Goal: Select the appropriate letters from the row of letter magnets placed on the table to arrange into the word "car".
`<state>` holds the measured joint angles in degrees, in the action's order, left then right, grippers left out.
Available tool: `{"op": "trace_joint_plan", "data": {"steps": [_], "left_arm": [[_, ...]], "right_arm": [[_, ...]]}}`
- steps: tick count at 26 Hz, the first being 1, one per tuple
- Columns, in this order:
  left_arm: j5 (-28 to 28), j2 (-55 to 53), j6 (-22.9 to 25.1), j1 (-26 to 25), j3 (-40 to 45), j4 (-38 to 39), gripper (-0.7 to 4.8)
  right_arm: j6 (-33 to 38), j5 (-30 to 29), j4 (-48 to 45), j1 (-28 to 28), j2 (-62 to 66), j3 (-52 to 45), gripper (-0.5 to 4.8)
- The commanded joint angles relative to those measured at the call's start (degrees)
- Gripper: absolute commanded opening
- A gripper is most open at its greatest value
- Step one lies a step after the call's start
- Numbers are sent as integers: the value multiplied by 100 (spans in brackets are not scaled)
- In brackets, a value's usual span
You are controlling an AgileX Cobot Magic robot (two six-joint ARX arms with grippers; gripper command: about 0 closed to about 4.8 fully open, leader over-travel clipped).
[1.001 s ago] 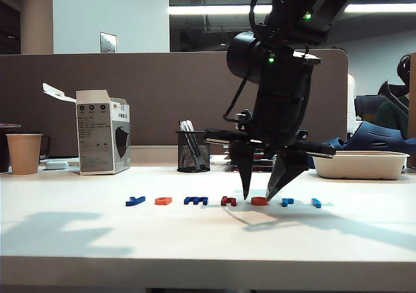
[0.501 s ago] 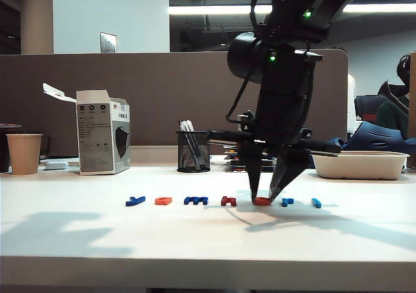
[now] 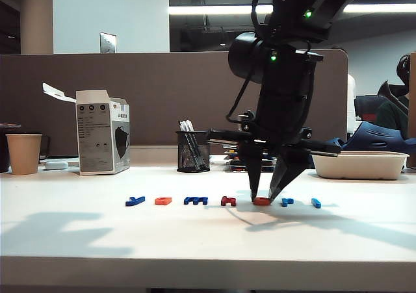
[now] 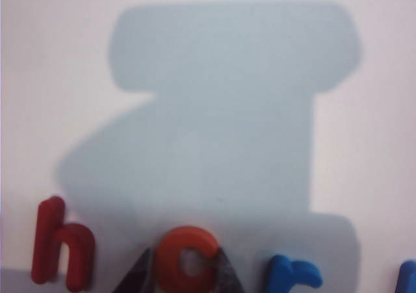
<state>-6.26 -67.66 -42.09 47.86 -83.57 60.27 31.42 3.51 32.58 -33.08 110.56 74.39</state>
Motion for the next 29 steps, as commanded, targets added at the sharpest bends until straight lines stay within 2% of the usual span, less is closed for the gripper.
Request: {"op": "trace_joint_plan", "data": {"steps": [1,21,25,29], "left_arm": [[-17,13,4,-4,-13,-37,-5],[-17,15,4,-4,-13,-37,-5],[-17,15,4,-4,-13,-39,-5],[-17,13,7,-4,-13,-37,-5]], "right_arm": [[9,-490,575,-26,153,-133,74],[7,-494,1263,-166,-101,-133,74],[9,-494,1255,-278,-232,-133,74],[63,-494,1128,-638,-297,-133,74]]}}
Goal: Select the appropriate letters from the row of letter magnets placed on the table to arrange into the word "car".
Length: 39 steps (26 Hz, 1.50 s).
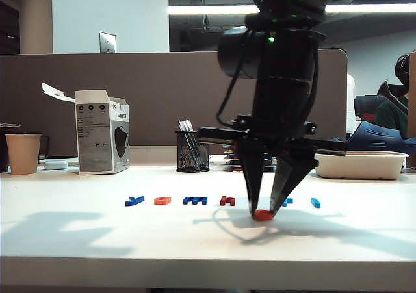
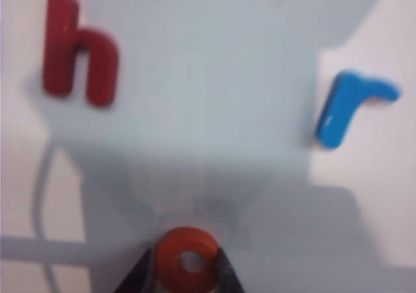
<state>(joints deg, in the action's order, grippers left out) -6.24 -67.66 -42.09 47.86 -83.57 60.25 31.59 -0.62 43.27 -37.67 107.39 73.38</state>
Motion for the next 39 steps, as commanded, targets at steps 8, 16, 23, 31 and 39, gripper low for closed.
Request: {"op": "trace_joint_plan", "data": {"steps": [8,16,23,31,39], "left_arm": [[-20,15,4,-4,-13,-35,-5],[-20,13,7,-4,-13,-37,-5],[-20,13,4,-4,-13,-35,-5],[-20,15,7,-4,-13,-35,-5],[-20,15,4,-4,-13,-37,-5]], "right_arm": [[444,-107,-310,-586,20,-33,74],[861,-195,-802,-741,22,-33,70],[1165,-208,-1241,-772,42,-33,40],[1381,-210,-1438,-844,105,-33,40],[1589,-358,-1401,-966,481,-33,41]]}}
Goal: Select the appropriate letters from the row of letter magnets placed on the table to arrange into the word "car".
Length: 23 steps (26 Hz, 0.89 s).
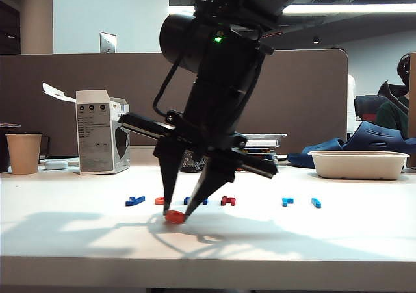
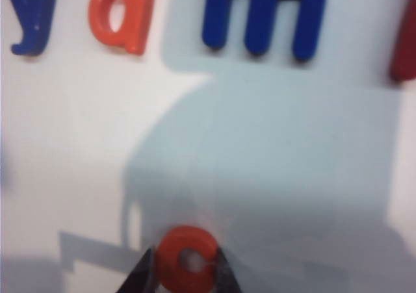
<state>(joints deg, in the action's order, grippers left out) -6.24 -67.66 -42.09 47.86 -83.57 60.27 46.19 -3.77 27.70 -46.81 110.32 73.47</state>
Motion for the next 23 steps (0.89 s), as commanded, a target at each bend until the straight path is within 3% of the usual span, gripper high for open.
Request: {"op": "trace_joint_plan", "data": {"steps": [1,6,12,23], "left_arm": [[-20,15,4,-4,-13,-39,-5],[-22,15,4,-4,-13,-37,-5],[-20,13,4,-2,-13,-37,-5],[-20,15,4,-4,-13,-37,-5]], "right_arm": [[175,-42,197,-52,190,-42,41],[188,-26,254,-63,184,-42,46],[188,-42,446,-63,184,-42,110],[345,-42,501,-63,184,-39,120]]}}
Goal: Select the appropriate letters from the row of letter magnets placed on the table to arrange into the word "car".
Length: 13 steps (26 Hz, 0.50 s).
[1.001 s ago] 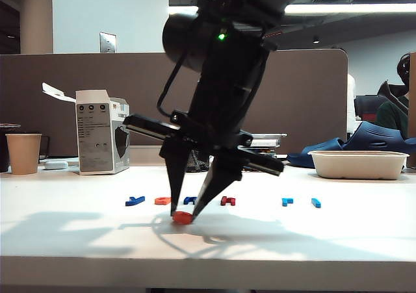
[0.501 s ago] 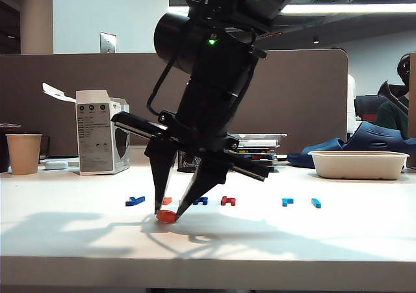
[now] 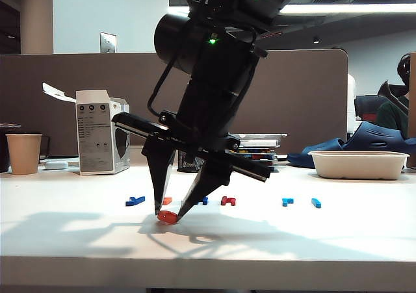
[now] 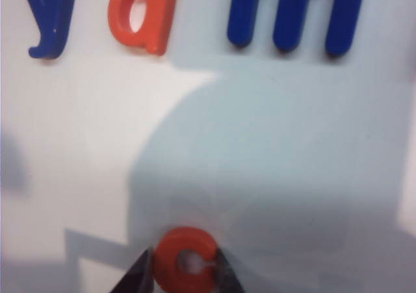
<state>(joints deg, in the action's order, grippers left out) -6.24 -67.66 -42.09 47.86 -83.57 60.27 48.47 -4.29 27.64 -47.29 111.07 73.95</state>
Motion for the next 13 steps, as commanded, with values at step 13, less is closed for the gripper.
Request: {"op": "trace_joint_plan", "data": {"steps": [13], "left_arm": [[-20,13,4,-4,-13,-37,-5]], "right_arm": [[251,66,866,-9,107,-87,160]]}}
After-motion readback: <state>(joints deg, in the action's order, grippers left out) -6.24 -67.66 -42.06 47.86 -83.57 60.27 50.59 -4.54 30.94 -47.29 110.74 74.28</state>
